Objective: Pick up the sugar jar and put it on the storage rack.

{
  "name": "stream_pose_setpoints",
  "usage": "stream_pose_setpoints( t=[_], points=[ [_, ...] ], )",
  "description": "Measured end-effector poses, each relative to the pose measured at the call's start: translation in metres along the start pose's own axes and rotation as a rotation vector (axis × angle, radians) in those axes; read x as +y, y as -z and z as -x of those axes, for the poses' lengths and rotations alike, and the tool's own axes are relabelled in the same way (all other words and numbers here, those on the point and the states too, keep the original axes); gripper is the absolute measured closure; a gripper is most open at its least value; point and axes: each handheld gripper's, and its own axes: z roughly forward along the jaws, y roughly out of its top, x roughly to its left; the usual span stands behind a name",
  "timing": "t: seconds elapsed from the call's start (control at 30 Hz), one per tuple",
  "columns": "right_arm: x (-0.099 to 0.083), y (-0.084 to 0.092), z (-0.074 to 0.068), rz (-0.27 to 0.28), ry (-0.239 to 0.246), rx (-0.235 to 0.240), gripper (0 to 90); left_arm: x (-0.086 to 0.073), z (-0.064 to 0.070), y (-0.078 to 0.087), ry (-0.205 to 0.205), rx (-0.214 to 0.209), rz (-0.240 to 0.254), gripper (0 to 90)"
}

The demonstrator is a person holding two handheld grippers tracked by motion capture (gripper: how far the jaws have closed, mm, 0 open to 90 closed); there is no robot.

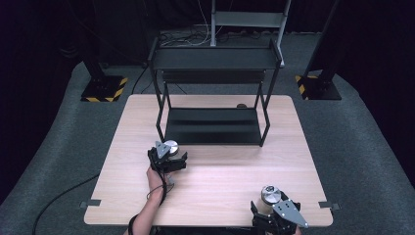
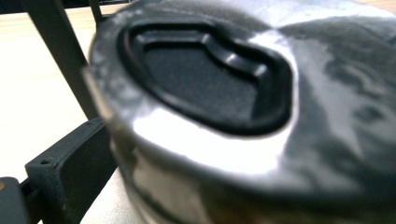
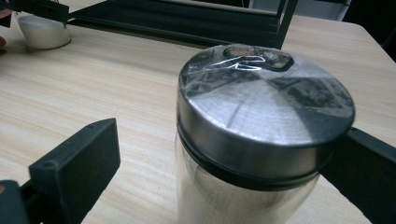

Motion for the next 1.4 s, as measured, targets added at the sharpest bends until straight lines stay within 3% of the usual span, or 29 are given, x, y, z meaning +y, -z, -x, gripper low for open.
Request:
stream_pose_setpoints(
  t=[0.13,0.37,0.53,0.93,1.4],
  points=[
    [0.000,-0.001,0.001,-0.003,0.002,0.006,0.0,0.000,0.002,0.000,0.001,0.012,0.004,0.0],
    [0.000,0.000,0.001,-0.001,0.003,0.002,0.0,-0.006,0.002,0.008,0.026,0.029,0.022,14.9],
    [-0.001,0.000,0.002,-0.002,0.002,-0.003,0.0,-0.007,0.004,0.011,-0.024,0.011,0.029,29.4],
    [0.002,0.006,0.001,0.015,0.005,0.000,0.0,-0.007,-0.007,0.014,-0.004,-0.040,0.046,30.3],
    [0.004,0.008,0.000,0.008,0.012,-0.004,0.0,0.002,-0.012,0.022,-0.051,-0.062,0.027,30.3]
  ],
)
